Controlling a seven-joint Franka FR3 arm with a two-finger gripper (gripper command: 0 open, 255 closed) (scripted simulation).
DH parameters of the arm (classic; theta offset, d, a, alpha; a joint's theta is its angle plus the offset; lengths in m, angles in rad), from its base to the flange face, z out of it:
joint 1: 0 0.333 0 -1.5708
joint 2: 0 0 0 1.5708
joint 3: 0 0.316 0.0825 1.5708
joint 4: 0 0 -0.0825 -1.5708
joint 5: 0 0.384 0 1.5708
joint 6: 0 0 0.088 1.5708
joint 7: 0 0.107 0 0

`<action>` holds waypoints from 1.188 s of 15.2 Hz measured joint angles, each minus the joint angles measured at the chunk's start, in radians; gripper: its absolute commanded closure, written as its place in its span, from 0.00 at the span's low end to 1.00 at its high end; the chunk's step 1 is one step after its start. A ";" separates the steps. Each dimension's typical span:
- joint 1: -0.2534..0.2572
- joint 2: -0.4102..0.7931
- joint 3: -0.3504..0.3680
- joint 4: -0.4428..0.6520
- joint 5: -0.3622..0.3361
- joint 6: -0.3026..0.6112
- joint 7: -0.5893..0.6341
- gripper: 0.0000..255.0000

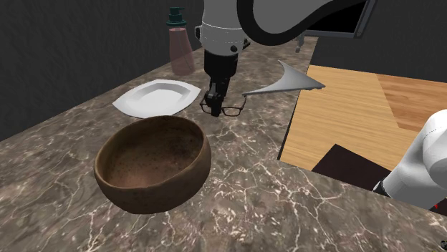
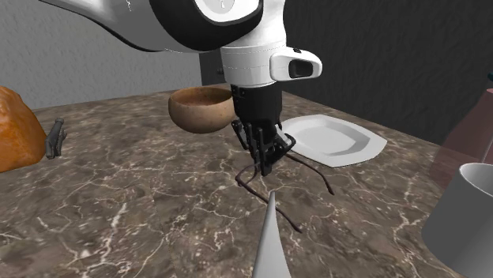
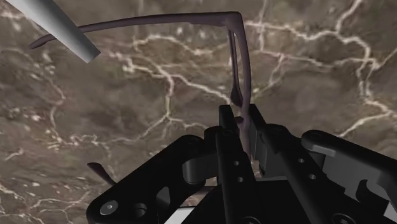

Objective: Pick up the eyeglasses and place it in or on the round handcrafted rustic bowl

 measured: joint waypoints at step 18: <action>-0.006 -0.010 -0.008 0.138 0.005 -0.160 -0.008 1.00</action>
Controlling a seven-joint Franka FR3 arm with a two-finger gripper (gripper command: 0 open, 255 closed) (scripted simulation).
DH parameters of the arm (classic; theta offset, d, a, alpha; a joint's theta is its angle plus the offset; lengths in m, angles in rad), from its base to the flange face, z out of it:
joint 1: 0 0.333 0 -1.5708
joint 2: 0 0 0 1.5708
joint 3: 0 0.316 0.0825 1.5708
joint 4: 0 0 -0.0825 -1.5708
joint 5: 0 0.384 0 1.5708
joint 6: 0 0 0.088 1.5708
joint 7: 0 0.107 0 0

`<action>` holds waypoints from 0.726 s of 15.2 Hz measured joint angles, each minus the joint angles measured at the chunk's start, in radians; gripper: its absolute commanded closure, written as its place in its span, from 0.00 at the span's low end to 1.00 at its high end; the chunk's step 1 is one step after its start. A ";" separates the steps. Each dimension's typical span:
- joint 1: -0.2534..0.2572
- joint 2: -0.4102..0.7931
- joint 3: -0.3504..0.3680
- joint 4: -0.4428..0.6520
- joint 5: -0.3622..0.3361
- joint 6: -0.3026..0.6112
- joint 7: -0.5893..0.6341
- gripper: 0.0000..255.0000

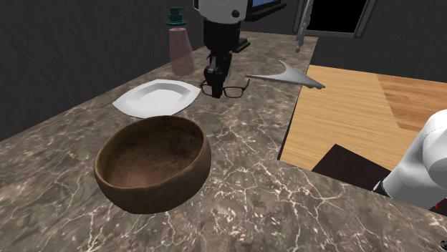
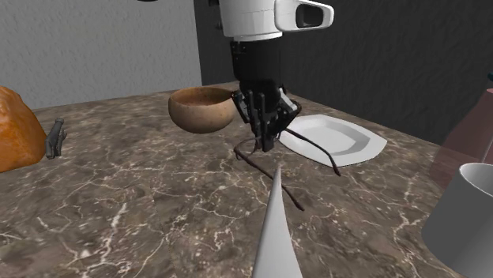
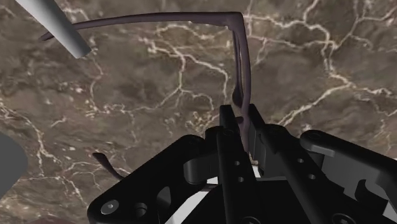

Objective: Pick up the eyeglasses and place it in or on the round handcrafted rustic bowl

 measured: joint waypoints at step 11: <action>0.000 0.028 0.003 0.179 -0.014 -0.155 0.007 1.00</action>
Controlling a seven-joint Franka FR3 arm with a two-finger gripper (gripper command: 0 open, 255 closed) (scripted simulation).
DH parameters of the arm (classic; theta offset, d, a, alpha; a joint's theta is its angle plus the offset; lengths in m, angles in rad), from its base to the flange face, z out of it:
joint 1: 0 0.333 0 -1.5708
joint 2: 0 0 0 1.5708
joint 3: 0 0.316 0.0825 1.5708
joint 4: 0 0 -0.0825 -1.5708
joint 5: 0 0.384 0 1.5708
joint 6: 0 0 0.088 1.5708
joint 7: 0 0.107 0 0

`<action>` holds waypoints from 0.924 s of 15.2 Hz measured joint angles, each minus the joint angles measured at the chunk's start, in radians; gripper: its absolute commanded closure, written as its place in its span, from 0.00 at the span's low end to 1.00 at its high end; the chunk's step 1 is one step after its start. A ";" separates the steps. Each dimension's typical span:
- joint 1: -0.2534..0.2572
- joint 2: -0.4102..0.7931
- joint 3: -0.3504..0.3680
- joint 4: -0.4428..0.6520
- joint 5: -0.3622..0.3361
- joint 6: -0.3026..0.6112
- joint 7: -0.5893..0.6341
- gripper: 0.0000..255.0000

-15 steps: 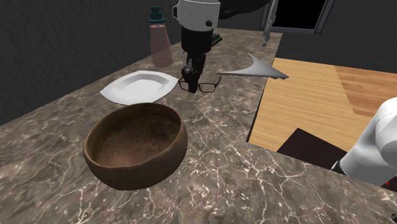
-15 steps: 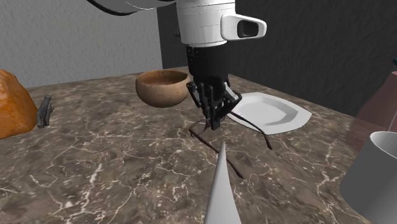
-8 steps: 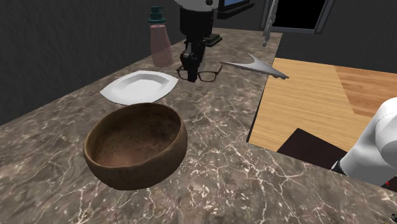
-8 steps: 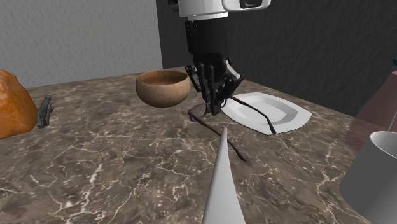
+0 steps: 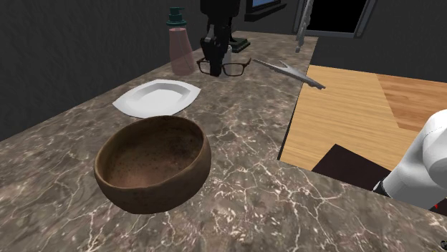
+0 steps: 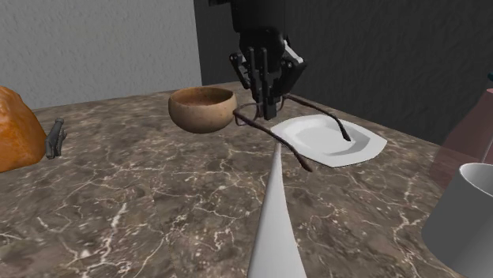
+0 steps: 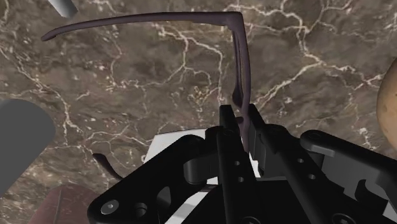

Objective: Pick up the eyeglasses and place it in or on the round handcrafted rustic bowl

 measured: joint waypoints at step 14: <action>0.063 0.096 0.068 0.225 -0.060 -0.146 0.124 1.00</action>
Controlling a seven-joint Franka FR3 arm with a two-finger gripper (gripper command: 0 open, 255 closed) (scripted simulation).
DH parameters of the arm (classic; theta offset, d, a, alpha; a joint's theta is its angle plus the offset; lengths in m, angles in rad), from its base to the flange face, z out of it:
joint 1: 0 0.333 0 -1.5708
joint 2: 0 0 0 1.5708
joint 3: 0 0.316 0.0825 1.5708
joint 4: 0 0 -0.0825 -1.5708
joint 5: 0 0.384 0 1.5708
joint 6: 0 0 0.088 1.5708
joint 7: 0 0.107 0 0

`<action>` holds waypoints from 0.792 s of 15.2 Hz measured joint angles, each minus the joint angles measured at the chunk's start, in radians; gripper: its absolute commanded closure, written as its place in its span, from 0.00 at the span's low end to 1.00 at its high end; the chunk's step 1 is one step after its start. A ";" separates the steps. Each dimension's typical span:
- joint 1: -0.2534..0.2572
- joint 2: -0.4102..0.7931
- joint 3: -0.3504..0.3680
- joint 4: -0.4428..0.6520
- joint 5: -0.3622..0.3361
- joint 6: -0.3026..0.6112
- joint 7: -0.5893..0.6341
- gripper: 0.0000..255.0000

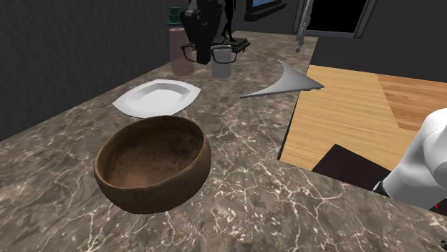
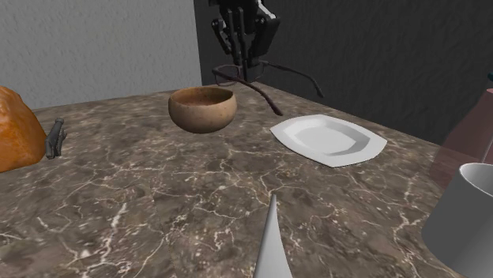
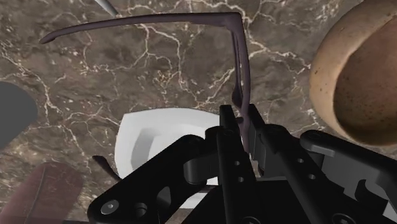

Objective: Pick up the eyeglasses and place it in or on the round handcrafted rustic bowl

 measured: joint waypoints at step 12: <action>0.271 0.268 0.130 0.296 -0.207 -0.102 0.333 1.00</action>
